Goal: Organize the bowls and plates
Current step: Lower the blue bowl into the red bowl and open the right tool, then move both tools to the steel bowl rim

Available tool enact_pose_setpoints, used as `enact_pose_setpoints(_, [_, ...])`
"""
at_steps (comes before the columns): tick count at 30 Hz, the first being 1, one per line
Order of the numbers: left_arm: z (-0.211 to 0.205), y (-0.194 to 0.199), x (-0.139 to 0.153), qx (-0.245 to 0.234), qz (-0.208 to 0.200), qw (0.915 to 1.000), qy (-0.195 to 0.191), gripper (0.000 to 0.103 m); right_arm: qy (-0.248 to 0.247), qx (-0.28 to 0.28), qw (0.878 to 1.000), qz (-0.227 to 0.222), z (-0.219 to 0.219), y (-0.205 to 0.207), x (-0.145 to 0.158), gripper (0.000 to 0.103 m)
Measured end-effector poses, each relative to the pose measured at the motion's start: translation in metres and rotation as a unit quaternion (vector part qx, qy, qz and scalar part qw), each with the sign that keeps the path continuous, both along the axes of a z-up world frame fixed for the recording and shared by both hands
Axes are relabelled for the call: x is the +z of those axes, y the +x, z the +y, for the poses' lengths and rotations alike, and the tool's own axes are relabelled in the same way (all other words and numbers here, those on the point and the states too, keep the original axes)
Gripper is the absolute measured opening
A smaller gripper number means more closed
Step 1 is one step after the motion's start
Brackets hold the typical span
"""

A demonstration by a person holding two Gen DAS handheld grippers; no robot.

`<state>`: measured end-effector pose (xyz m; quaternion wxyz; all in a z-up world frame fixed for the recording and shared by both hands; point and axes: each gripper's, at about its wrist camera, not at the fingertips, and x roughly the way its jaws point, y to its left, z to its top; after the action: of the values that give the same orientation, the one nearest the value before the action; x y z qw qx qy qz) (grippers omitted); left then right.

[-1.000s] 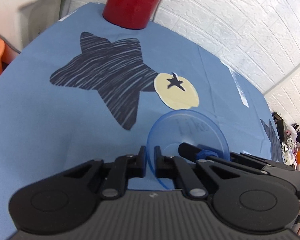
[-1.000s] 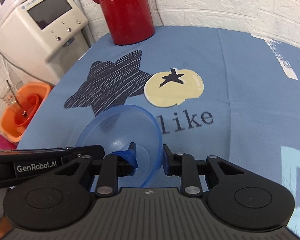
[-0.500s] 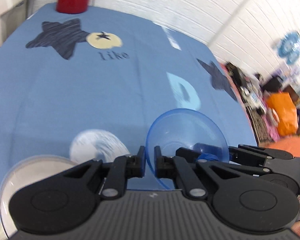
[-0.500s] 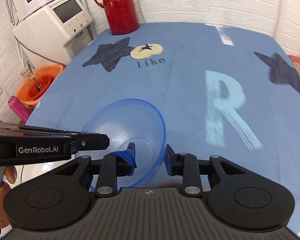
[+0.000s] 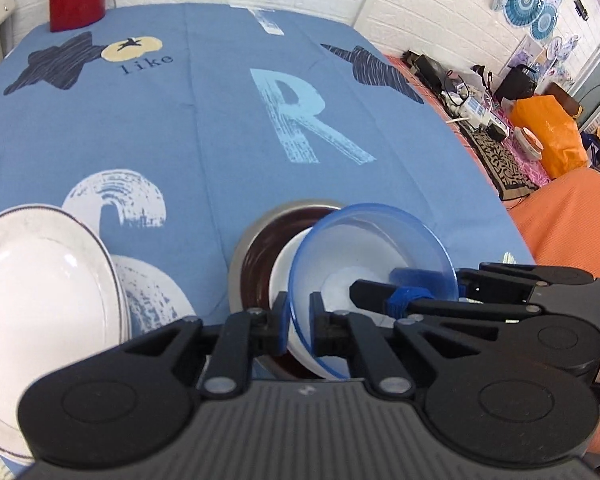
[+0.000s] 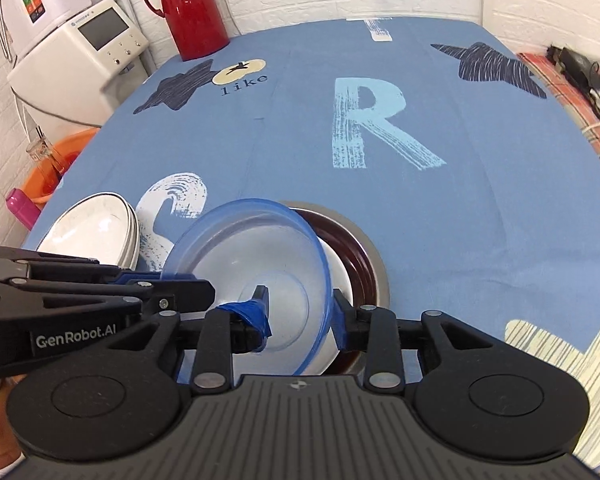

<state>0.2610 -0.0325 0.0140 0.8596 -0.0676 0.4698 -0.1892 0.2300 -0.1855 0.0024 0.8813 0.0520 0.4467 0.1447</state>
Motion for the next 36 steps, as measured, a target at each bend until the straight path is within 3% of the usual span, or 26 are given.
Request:
enact_pose_setpoints(2, [0.002, 0.001, 0.001, -0.007, 0.0, 1.0, -0.004, 0.008, 0.012, -0.009, 1.0, -0.006, -0.006, -0.001, 0.002, 0.015])
enact_pose_setpoints(6, [0.005, 0.0, 0.009, -0.015, -0.007, 0.9998, -0.012, 0.061, 0.039, -0.024, 0.999, -0.011, -0.019, -0.005, 0.006, 0.015])
enact_pose_setpoints(7, [0.005, -0.002, 0.012, -0.006, -0.019, 0.9998, -0.001, 0.063, 0.045, -0.027, 0.999, -0.013, -0.022, -0.005, 0.007, 0.015])
enact_pose_setpoints(9, [0.007, -0.004, 0.017, -0.004, -0.039, 0.9992, 0.012, 0.063, 0.041, -0.038, 0.998, -0.021, -0.024, -0.006, 0.009, 0.016])
enact_pose_setpoints(11, [0.013, -0.004, 0.02, -0.003, -0.032, 0.9995, -0.005, 0.063, 0.035, -0.044, 0.998, -0.031, -0.027, -0.007, 0.011, 0.016])
enact_pose_setpoints(19, [0.031, -0.02, 0.029, 0.027, -0.061, 0.9976, -0.02, 0.063, 0.112, -0.081, 0.987, -0.078, -0.042, -0.029, 0.015, 0.017])
enact_pose_setpoints(26, [0.024, -0.047, 0.033, 0.035, -0.112, 0.993, 0.009, 0.065, 0.149, -0.064, 0.984, -0.069, -0.026, -0.044, 0.008, 0.018])
enact_pose_setpoints(32, [0.026, -0.056, 0.036, 0.042, -0.121, 0.9918, 0.0, 0.066, 0.162, -0.079, 0.981, -0.071, -0.026, -0.053, 0.014, 0.019])
enact_pose_setpoints(36, [0.028, -0.057, 0.036, 0.05, -0.125, 0.9909, 0.005, 0.067, 0.127, -0.116, 0.981, -0.089, -0.023, -0.063, 0.023, 0.021])
